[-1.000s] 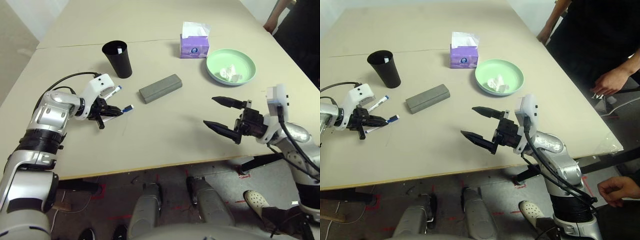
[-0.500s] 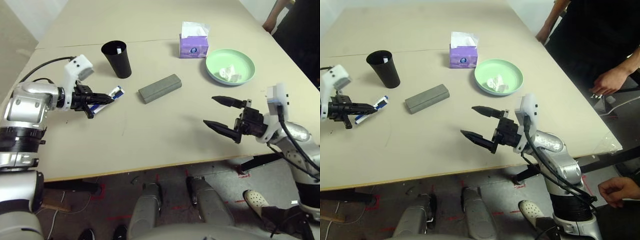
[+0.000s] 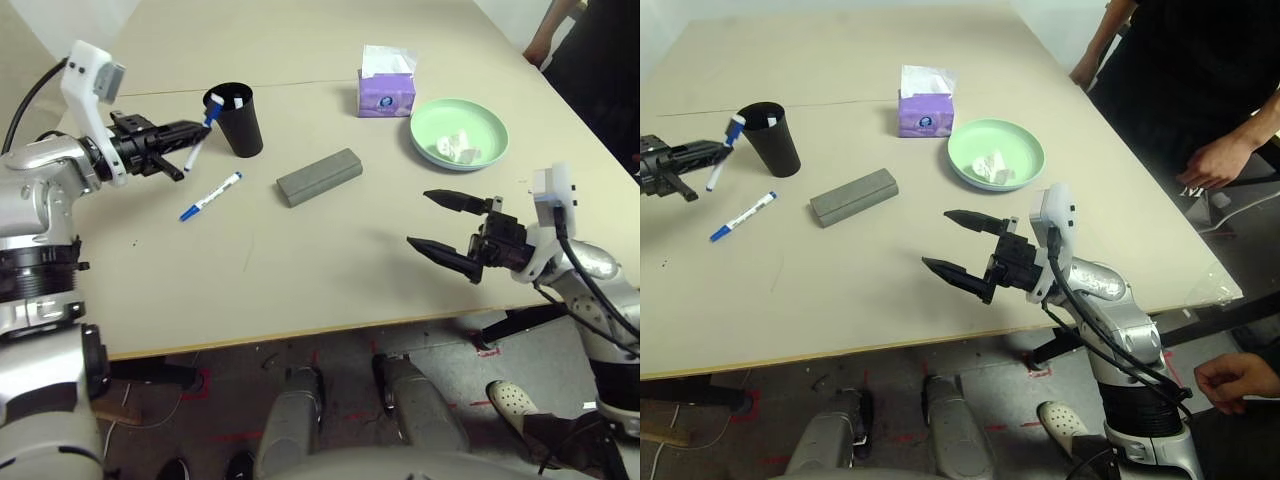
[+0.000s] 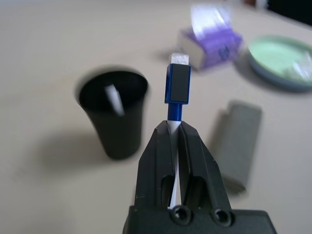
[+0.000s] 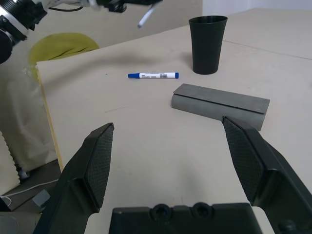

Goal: Organize and tidy the items on the table.

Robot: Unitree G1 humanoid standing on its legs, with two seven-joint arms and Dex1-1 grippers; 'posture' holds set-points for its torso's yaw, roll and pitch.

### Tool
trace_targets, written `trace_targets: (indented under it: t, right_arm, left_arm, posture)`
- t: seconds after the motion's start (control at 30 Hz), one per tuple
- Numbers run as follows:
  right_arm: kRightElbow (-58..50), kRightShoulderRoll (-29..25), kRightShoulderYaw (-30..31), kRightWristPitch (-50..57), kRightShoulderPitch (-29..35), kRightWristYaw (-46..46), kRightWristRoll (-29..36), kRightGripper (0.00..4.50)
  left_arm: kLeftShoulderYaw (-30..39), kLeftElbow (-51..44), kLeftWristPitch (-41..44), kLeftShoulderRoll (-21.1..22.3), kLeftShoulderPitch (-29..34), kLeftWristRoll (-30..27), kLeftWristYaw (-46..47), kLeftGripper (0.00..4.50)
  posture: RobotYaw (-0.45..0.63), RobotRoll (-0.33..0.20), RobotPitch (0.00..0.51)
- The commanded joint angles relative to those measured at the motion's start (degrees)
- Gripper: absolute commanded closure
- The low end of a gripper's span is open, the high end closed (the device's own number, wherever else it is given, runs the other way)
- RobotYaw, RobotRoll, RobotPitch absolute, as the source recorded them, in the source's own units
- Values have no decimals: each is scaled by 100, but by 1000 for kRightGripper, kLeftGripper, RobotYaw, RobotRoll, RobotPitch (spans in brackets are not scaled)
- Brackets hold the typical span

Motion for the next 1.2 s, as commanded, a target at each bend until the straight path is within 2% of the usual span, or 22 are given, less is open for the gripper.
trace_targets:
  t: [0.03, 0.27, 0.53, 0.83, 1.2]
  right_arm:
    - [32, 12, 3, 11, -76, -30, -12, 0]
    - [72, 24, -110, 142, -151, -291, 22, 0]
    - [-25, 11, -338, 204, -53, -919, -101, 0]
    - [-471, -11, -514, 348, 376, -1427, -36, 0]
    - [-961, -71, -753, 679, 724, -1632, 175, 0]
  left_arm:
    - [137, 316, -756, -230, -100, 23, 374, 4434]
    - [-82, 1724, -2555, -666, -779, 385, 823, 4434]
    - [-281, 3533, -3884, -772, -1816, 712, 997, 4434]
    - [-379, 4757, -4602, -960, -2371, 935, 1237, 4434]
    - [-375, 5260, -4838, -1074, -2483, 1087, 1587, 4434]
  posture:
    - [-176, 0, 174]
    - [-183, 0, 191]
    - [-208, 0, 203]
    - [-253, 0, 224]
    - [-278, 0, 239]
